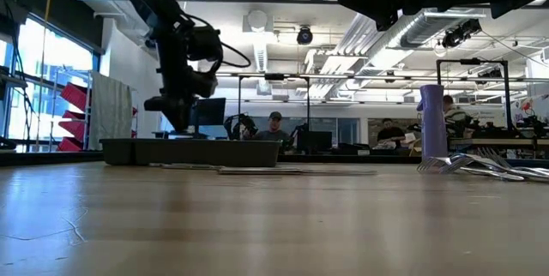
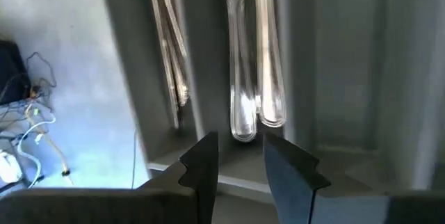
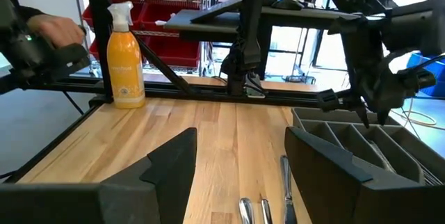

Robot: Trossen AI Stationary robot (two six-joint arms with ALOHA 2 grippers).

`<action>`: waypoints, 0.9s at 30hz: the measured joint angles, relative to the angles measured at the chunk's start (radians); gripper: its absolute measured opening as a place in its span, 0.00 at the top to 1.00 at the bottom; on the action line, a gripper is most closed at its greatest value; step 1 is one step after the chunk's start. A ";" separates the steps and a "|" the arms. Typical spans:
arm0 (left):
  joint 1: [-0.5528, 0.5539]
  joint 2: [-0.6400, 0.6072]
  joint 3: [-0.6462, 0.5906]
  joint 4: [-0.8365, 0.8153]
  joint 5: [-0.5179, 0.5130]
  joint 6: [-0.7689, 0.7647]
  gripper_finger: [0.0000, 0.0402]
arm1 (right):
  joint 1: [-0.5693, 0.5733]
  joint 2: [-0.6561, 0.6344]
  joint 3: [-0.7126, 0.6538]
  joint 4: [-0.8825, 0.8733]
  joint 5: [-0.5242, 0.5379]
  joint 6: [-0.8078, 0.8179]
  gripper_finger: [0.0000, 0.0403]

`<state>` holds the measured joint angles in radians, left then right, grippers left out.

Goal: Sort silverware
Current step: Put the silver knife into the organizing bin

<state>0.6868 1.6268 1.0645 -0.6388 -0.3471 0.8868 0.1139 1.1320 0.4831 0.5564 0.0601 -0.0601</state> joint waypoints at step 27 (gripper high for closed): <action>-0.494 -0.343 0.020 -0.013 0.177 -0.942 0.74 | -0.094 0.516 -0.021 0.129 -0.163 0.045 0.49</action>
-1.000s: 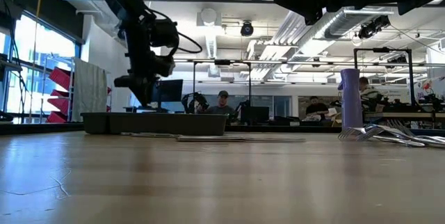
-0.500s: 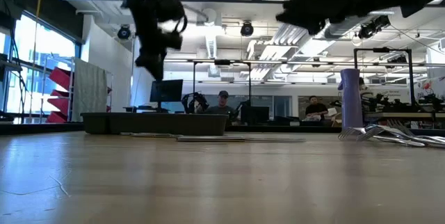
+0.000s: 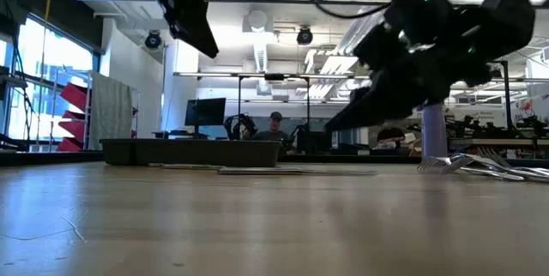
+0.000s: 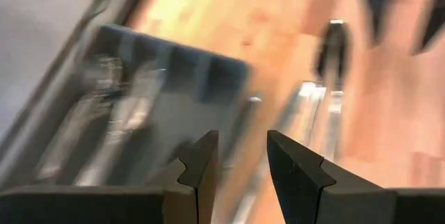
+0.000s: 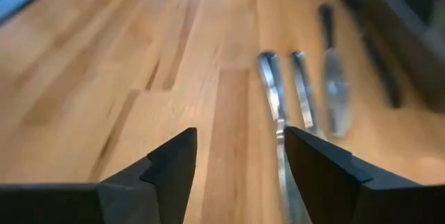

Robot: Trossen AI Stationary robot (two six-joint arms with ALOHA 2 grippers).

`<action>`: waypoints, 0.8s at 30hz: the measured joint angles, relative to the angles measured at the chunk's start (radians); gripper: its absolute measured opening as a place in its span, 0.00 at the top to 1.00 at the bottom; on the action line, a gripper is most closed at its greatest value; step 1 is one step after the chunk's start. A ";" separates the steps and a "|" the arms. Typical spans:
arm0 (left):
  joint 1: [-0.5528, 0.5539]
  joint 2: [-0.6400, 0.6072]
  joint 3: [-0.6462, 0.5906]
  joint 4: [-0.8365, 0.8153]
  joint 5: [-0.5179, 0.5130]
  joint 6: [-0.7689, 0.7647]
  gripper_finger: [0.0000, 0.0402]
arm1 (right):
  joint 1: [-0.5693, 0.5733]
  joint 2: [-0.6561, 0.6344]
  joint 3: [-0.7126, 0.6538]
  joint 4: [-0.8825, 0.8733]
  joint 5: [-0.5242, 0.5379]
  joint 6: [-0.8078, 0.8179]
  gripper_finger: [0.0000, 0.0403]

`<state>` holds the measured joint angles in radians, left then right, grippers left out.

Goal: Sort silverware
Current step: Put the silver knife into the organizing bin

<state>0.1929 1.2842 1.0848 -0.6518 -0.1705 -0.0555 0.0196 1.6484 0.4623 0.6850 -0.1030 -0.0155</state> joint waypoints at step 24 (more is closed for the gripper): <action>-0.282 0.058 -0.247 0.468 -0.195 -0.177 0.74 | 0.021 0.212 0.070 0.052 -0.016 0.110 0.59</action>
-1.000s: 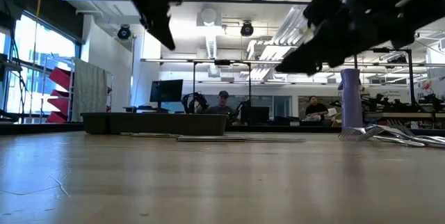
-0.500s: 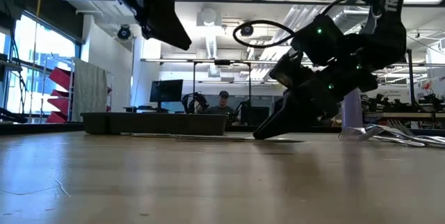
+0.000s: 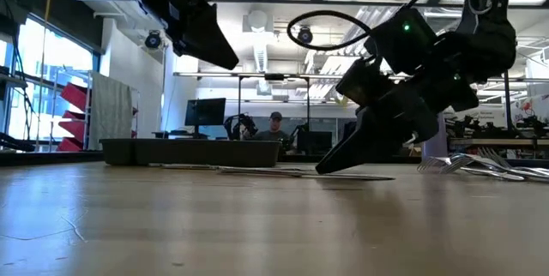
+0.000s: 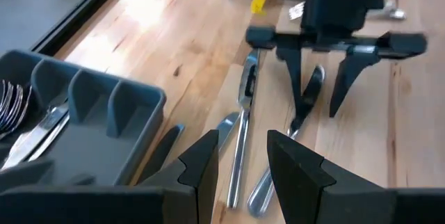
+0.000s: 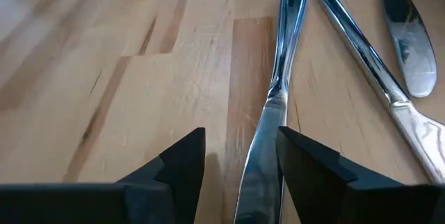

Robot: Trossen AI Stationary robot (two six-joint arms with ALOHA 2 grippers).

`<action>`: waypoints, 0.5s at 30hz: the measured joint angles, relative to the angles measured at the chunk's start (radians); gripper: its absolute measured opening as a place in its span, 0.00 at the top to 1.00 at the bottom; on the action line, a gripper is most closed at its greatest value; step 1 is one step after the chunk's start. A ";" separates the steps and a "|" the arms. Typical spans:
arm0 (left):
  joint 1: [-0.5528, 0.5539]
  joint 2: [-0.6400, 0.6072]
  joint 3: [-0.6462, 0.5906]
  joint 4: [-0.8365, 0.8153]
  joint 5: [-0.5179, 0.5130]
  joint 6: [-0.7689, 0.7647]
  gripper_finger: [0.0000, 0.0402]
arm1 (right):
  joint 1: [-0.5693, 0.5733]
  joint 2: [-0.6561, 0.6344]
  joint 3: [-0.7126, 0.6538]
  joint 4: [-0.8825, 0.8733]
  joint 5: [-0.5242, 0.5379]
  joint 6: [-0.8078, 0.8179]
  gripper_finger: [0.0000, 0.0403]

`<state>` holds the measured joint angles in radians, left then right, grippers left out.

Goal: Sort silverware
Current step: Put the silver knife into the organizing bin

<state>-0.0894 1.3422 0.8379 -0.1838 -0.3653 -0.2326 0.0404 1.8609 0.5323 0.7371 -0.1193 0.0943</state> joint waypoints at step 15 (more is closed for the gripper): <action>-0.103 0.168 -0.007 0.145 -0.005 -0.001 0.74 | 0.091 -0.028 0.009 -0.103 0.234 0.116 0.59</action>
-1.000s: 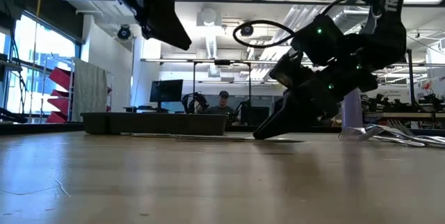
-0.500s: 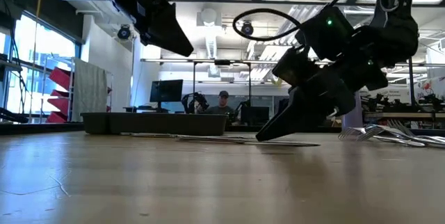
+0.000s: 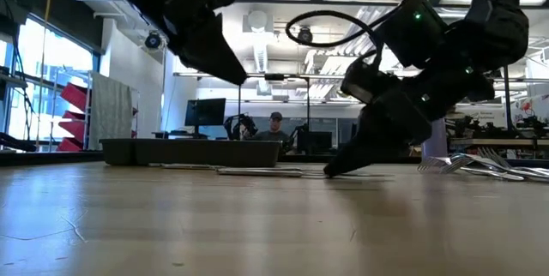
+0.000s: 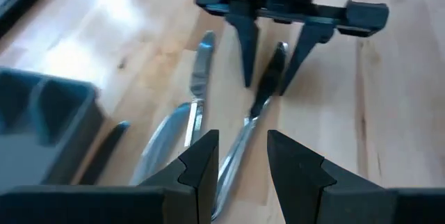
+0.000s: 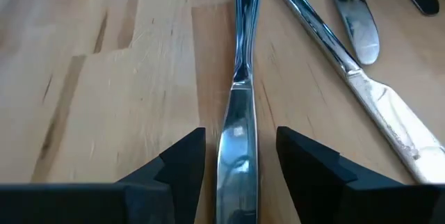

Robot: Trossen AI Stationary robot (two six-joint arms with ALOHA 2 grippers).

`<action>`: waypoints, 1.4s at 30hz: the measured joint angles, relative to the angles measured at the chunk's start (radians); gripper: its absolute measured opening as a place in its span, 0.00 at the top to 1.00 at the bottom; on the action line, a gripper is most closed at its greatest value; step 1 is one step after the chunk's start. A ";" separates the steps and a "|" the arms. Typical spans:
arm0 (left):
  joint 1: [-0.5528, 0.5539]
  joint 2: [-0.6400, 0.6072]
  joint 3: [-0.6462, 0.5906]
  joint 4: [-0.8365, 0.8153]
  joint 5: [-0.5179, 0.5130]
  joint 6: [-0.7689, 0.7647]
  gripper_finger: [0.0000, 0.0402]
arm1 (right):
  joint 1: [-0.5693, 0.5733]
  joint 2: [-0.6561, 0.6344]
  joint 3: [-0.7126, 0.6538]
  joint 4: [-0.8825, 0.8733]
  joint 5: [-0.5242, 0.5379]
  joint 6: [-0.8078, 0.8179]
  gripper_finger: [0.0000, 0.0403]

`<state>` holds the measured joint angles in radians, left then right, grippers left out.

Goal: Sort silverware
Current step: Put the silver knife into the organizing bin

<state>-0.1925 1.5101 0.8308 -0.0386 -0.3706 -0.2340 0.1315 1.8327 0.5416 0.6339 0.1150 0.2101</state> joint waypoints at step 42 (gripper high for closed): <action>-0.005 0.083 -0.045 0.152 0.056 0.010 0.74 | -0.014 0.234 0.146 0.149 0.093 -0.013 0.96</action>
<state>-0.1974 1.5933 0.7863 0.1133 -0.3142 -0.2236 0.1173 2.0671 0.6879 0.7832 0.2082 0.1973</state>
